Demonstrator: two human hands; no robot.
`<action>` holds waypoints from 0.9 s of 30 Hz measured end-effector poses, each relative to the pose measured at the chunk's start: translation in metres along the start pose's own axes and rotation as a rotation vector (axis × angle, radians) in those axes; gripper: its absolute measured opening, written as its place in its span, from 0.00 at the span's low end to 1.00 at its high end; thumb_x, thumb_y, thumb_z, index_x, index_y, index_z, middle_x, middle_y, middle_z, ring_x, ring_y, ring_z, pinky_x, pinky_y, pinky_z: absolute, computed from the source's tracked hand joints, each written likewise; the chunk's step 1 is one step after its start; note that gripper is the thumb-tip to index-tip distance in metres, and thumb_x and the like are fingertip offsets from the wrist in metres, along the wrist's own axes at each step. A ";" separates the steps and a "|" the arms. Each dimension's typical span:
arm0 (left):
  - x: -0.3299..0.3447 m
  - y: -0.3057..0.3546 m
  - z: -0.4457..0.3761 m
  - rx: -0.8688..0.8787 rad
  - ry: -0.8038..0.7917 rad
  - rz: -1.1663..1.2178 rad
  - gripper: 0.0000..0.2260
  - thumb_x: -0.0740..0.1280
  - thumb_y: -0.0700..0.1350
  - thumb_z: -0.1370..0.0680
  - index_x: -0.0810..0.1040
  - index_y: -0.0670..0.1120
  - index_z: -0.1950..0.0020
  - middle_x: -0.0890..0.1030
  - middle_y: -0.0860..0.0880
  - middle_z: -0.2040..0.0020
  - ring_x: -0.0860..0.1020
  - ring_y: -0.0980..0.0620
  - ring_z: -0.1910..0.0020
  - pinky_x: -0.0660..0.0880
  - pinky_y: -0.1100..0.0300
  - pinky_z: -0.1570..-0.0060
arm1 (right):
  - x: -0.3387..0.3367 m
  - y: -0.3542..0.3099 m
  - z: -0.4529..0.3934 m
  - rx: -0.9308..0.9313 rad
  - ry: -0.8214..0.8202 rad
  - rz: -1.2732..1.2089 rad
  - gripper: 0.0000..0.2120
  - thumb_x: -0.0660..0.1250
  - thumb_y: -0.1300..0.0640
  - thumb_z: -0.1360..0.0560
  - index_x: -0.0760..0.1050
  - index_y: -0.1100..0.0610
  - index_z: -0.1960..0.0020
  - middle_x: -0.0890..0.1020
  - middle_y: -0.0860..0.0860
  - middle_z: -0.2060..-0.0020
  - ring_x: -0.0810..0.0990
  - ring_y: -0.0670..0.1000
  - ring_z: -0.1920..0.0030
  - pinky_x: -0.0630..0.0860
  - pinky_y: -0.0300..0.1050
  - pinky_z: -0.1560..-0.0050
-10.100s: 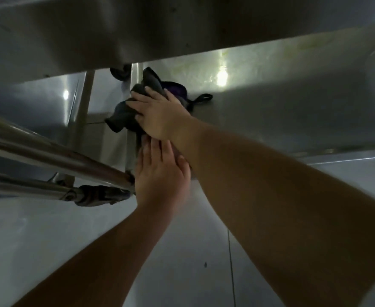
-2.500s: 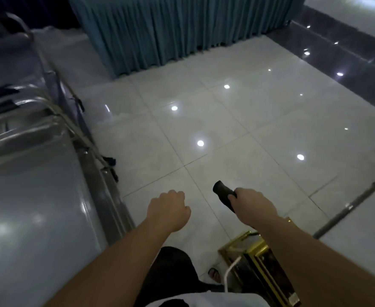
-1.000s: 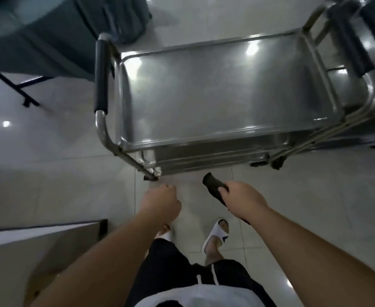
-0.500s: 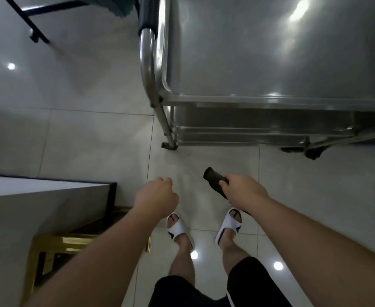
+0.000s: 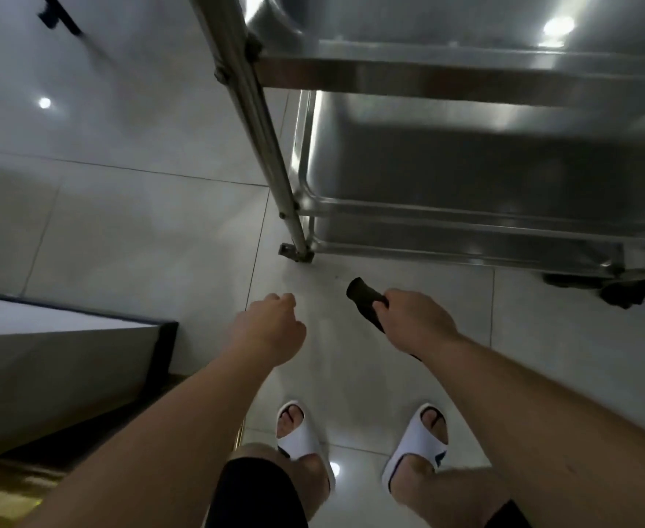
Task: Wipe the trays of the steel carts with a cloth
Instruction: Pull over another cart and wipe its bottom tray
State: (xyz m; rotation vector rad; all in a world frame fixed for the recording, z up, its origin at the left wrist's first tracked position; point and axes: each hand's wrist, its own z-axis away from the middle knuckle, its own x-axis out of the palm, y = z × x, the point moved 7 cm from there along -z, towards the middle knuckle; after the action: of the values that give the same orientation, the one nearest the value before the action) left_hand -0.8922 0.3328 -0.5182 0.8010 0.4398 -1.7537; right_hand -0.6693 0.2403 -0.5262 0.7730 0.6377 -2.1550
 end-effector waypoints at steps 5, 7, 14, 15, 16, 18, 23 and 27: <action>0.004 -0.003 -0.085 0.014 0.147 0.010 0.23 0.62 0.54 0.20 0.70 0.52 0.24 0.77 0.48 0.33 0.77 0.43 0.36 0.73 0.47 0.45 | 0.024 0.003 -0.085 -0.004 0.084 0.022 0.16 0.52 0.43 0.14 0.74 0.50 0.48 0.78 0.50 0.57 0.79 0.56 0.52 0.79 0.54 0.49; 0.005 -0.006 -0.118 0.017 0.199 0.061 0.27 0.62 0.55 0.19 0.66 0.52 0.21 0.75 0.48 0.30 0.77 0.42 0.34 0.74 0.47 0.44 | 0.030 0.005 -0.121 -0.010 0.120 0.020 0.18 0.52 0.42 0.14 0.75 0.50 0.46 0.78 0.51 0.56 0.79 0.56 0.53 0.78 0.52 0.51; 0.014 -0.023 -0.208 -0.026 0.448 0.381 0.32 0.67 0.66 0.23 0.68 0.52 0.23 0.76 0.49 0.34 0.77 0.44 0.36 0.77 0.46 0.42 | 0.029 -0.016 -0.224 -0.137 0.444 0.014 0.17 0.54 0.43 0.14 0.76 0.53 0.42 0.81 0.55 0.45 0.76 0.60 0.44 0.69 0.52 0.52; 0.014 -0.024 -0.218 -0.008 0.499 0.447 0.28 0.68 0.65 0.23 0.71 0.53 0.27 0.77 0.52 0.38 0.78 0.46 0.39 0.77 0.48 0.45 | 0.030 -0.021 -0.236 -0.159 0.493 0.011 0.17 0.54 0.43 0.14 0.76 0.53 0.44 0.81 0.55 0.46 0.77 0.60 0.45 0.68 0.51 0.53; 0.014 -0.026 -0.228 0.017 0.550 0.553 0.22 0.69 0.64 0.23 0.74 0.56 0.34 0.78 0.55 0.44 0.79 0.49 0.45 0.77 0.51 0.49 | 0.030 -0.026 -0.247 -0.188 0.542 0.014 0.17 0.55 0.43 0.15 0.76 0.53 0.45 0.81 0.55 0.47 0.77 0.60 0.46 0.67 0.51 0.55; 0.016 -0.027 -0.248 0.052 0.580 0.843 0.08 0.71 0.58 0.23 0.78 0.58 0.48 0.81 0.56 0.55 0.81 0.52 0.54 0.79 0.53 0.55 | 0.032 -0.040 -0.264 -0.254 0.628 0.022 0.16 0.56 0.44 0.15 0.76 0.53 0.46 0.82 0.54 0.48 0.77 0.59 0.48 0.67 0.50 0.56; 0.027 -0.025 -0.271 0.143 0.568 1.008 0.05 0.70 0.47 0.23 0.80 0.48 0.58 0.82 0.52 0.63 0.79 0.59 0.68 0.77 0.66 0.70 | 0.035 -0.080 -0.293 -0.373 0.732 -0.084 0.14 0.58 0.45 0.15 0.78 0.52 0.43 0.84 0.52 0.48 0.79 0.57 0.46 0.74 0.52 0.48; 0.027 -0.021 -0.272 0.232 0.588 1.111 0.07 0.68 0.42 0.24 0.78 0.50 0.61 0.80 0.54 0.69 0.77 0.60 0.72 0.74 0.69 0.72 | 0.050 -0.112 -0.318 -0.489 0.576 -0.206 0.18 0.56 0.45 0.15 0.76 0.47 0.30 0.81 0.49 0.34 0.76 0.56 0.34 0.71 0.53 0.33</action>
State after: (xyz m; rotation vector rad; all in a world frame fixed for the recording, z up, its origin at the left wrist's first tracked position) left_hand -0.8354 0.4972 -0.7303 1.3848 0.0970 -0.5203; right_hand -0.6812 0.4885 -0.7596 1.0843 1.5299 -1.8151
